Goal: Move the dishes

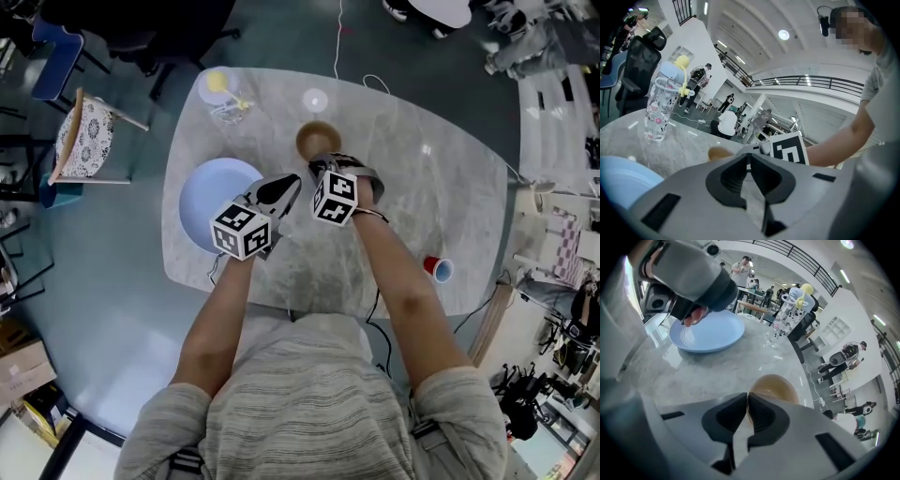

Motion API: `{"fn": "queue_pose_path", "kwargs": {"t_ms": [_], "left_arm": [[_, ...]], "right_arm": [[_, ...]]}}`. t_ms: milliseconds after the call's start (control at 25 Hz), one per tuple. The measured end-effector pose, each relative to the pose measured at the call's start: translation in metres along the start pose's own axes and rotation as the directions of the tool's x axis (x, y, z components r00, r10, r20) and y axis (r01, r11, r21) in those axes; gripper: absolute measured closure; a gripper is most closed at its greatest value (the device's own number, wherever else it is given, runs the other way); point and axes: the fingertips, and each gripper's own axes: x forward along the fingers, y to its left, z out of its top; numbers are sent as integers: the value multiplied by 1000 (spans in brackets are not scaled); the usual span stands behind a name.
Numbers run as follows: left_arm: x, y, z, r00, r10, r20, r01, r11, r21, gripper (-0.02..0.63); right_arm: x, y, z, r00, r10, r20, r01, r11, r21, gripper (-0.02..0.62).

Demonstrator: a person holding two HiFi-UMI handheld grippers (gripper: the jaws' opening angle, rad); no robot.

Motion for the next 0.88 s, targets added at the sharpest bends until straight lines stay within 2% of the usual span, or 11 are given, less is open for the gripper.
{"fn": "queue_pose_path", "kwargs": {"t_ms": [440,880], "left_arm": [[-11,-1,-2,1000,0,-1,0,1000,-1,581],[-27,-7,-4,1000,6,3,-6,1000,9,580]], "right_arm": [[-3,2,5,999,-31,-24,31,999,8,571],[-17,14,22,995,-95,-3,95,995,-11,575]]}}
